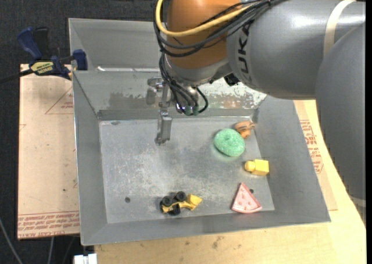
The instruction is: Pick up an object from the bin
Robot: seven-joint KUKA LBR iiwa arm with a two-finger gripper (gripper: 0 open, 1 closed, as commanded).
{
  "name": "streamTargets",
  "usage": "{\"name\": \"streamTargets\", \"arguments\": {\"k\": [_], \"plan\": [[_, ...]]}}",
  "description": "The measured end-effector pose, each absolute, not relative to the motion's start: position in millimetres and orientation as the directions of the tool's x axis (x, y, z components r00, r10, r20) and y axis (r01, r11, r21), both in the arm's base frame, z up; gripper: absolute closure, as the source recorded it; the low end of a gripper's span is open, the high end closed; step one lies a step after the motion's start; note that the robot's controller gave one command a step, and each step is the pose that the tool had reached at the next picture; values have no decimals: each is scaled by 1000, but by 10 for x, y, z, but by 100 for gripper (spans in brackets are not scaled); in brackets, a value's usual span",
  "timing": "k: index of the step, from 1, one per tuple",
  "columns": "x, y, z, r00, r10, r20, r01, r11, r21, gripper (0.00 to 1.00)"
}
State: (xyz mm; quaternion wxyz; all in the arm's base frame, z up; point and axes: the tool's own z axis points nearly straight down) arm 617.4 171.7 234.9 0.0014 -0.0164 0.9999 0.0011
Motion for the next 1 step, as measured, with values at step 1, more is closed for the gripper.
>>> {"name": "streamTargets", "arguments": {"k": [1], "plan": [[5848,1340,2089,-998,-67,-7,-67,998,1,0]]}}
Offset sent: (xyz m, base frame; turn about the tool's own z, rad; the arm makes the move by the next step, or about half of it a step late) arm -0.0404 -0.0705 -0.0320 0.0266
